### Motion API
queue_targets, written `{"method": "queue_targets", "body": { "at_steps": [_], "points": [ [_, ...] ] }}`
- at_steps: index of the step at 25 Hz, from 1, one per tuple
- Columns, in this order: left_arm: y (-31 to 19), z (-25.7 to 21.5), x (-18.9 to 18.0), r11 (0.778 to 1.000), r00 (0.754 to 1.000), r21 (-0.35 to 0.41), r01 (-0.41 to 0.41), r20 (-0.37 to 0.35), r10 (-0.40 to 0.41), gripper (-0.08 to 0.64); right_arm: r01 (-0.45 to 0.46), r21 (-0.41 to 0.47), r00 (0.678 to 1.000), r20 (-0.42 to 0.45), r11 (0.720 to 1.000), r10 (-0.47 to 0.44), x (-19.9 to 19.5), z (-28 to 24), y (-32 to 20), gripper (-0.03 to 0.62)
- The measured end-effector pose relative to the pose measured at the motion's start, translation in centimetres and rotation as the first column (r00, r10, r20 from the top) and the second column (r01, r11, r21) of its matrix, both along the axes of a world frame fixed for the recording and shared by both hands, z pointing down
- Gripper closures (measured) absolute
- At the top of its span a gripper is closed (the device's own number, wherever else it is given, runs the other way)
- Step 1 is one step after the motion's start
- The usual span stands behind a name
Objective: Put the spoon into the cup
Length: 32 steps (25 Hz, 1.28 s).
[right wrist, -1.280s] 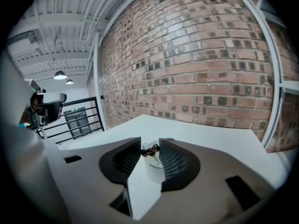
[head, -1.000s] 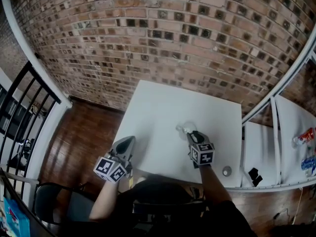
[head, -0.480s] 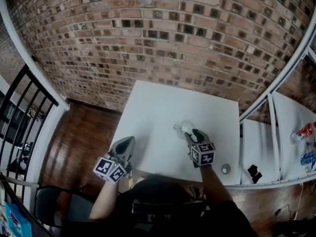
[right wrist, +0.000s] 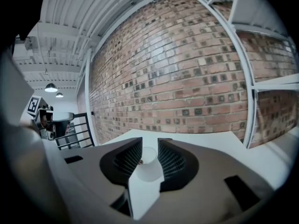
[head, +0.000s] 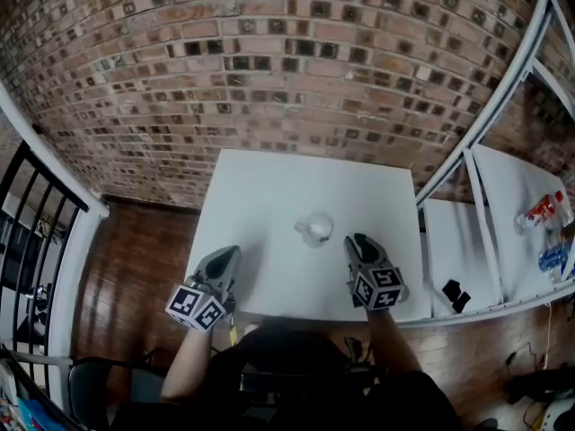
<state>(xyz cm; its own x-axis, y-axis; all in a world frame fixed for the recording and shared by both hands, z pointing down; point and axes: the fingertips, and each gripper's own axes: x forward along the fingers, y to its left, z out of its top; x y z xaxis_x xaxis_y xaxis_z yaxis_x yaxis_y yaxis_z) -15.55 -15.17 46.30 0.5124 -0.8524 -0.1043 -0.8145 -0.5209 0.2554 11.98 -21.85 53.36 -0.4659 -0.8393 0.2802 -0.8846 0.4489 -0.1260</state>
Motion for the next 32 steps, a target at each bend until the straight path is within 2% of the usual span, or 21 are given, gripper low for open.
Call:
{"method": "queue_targets", "body": {
  "at_steps": [4, 5, 9, 17, 25, 32],
  "points": [
    [-0.5, -0.1, 1.8, 0.999, 0.999, 0.004, -0.046, -0.001, 0.046, 0.555, -0.096, 0.056, 0.994, 0.059, 0.994, 0.093, 3.7, -2.0, 1.5, 0.58],
    [-0.6, 0.0, 2.2, 0.998, 0.998, 0.003, -0.055, -0.002, 0.055, 0.555, -0.112, 0.071, 0.992, 0.072, 0.991, 0.107, 4.5, -2.4, 2.0, 0.588],
    [-0.6, 0.2, 3.4, 0.996, 0.996, 0.0, -0.088, -0.006, 0.088, 0.556, -0.162, 0.082, 0.983, 0.1, 0.983, 0.154, 6.8, -2.9, 3.8, 0.589],
    [-0.4, 0.6, 4.6, 0.994, 0.994, -0.011, -0.113, -0.011, 0.113, 0.555, -0.2, 0.04, 0.979, 0.048, 0.979, 0.198, 8.9, -1.1, 6.5, 0.591],
    [0.0, 1.0, 3.3, 0.996, 0.996, -0.024, -0.09, -0.012, 0.09, 0.555, -0.209, 0.001, 0.976, 0.055, 0.978, 0.209, 9.0, 0.4, 7.7, 0.591],
    [0.5, 1.1, 2.4, 0.997, 0.998, -0.027, -0.066, -0.008, 0.066, 0.555, -0.175, -0.007, 0.981, 0.086, 0.984, 0.175, 7.3, 0.5, 7.5, 0.591]
  ]
}}
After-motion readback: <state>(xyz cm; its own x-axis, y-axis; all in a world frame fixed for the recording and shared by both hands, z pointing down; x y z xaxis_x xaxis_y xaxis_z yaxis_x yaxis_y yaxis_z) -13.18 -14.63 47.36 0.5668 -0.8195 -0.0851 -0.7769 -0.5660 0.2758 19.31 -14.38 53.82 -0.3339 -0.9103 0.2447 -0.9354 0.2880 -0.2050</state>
